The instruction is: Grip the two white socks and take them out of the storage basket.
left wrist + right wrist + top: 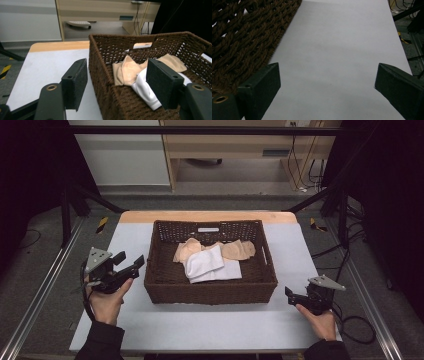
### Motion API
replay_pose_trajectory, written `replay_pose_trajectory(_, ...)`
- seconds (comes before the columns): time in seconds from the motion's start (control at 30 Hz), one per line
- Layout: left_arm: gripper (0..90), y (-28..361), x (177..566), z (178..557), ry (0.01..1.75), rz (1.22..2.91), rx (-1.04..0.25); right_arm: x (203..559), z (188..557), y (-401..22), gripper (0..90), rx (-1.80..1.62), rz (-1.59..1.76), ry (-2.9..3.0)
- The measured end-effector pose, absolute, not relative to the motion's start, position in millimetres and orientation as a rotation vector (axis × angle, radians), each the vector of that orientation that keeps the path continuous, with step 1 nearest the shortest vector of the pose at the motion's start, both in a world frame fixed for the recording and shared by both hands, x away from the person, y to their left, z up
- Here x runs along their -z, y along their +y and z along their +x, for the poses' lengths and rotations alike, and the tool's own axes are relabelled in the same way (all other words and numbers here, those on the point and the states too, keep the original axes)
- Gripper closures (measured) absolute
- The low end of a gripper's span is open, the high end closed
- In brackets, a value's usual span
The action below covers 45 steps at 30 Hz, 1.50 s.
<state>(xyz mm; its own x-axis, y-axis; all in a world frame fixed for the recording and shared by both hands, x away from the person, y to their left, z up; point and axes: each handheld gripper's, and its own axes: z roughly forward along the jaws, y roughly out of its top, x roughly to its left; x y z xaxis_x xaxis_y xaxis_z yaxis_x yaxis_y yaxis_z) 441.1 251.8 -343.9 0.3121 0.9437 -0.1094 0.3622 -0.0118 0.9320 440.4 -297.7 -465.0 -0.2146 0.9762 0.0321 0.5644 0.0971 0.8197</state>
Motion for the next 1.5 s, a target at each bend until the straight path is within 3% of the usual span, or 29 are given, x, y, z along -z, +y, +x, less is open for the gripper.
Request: replay_pose_trajectory(1.5,25.3,135,329,523,1.114,1.675,-0.685,465,442,-298,7.1,-0.988,1.494,1.830)
